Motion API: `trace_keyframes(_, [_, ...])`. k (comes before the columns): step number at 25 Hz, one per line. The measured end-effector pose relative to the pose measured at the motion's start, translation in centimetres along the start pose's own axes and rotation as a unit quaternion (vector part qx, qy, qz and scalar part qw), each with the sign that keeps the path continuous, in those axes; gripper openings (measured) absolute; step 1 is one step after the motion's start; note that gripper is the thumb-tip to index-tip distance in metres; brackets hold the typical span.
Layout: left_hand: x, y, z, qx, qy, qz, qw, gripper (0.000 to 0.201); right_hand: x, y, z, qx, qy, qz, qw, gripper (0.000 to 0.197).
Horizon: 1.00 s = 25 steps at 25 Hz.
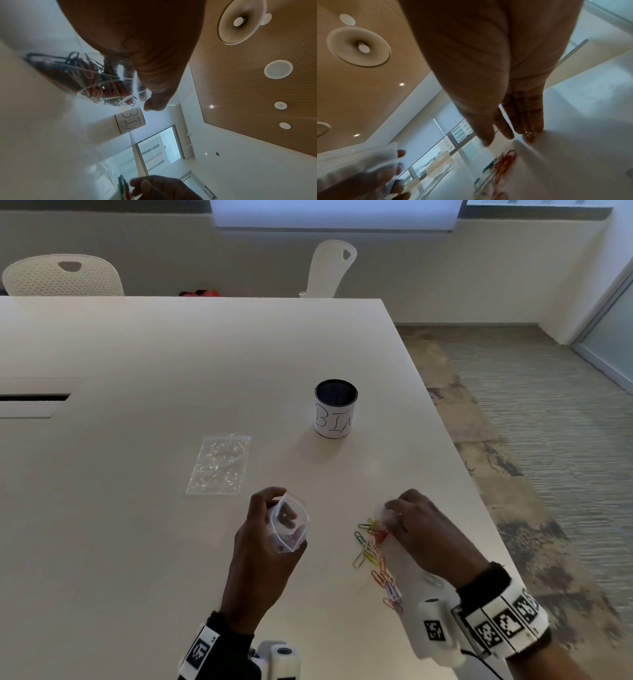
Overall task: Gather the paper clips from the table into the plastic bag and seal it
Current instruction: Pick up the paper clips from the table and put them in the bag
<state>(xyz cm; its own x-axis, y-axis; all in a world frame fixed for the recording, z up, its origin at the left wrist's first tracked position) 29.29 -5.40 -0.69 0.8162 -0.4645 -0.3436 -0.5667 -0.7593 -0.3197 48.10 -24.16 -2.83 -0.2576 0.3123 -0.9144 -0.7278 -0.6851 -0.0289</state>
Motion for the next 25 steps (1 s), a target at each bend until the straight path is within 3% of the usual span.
trace_keyframes(3, [0.0, 0.0, 0.0, 0.008, 0.001, 0.005, 1.000, 0.067, 1.1, 1.1, 2.9, -0.047, 0.024, 0.045, 0.998, 0.066])
trace_keyframes(4, [0.0, 0.0, 0.0, 0.010, 0.001, 0.007, 1.000, 0.066, 1.4, 1.3, 3.4, -0.052, 0.035, 0.044, 0.997, 0.065])
trace_keyframes(10, [-0.1, 0.0, -0.1, 0.016, 0.000, 0.011, 1.000, 0.066, 0.9, 1.1, 4.3, -0.038, 0.018, -0.002, 0.999, 0.014])
trace_keyframes(17, [-0.5, 0.1, 0.0, 0.012, 0.014, 0.005, 1.000, 0.063, 0.6, 0.3, 3.8, -0.041, 0.021, -0.006, 0.999, 0.012])
trace_keyframes(22, [-0.9, 0.2, 0.3, 0.000, 0.025, 0.003, 1.000, 0.061, -0.3, -0.4, 1.4, 0.027, -0.097, -0.012, 0.995, 0.012])
trace_keyframes(25, [-0.8, 0.2, 0.2, 0.006, 0.028, 0.010, 1.000, 0.063, -1.1, -0.1, 0.4, 0.113, -0.276, -0.015, 0.955, 0.014])
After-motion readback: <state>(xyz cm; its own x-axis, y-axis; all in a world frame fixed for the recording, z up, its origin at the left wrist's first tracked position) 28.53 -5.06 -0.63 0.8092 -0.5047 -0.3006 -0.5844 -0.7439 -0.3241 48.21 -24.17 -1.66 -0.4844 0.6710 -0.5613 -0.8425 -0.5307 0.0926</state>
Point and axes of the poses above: each hand's wrist, its own y-axis away from the middle knuckle, its own x-axis out of the palm, z = x × y, the point moved 9 cm from there along -y, towards the middle knuckle, and after that the axes turned 12 degrees about -z, right-handed, at the moved point
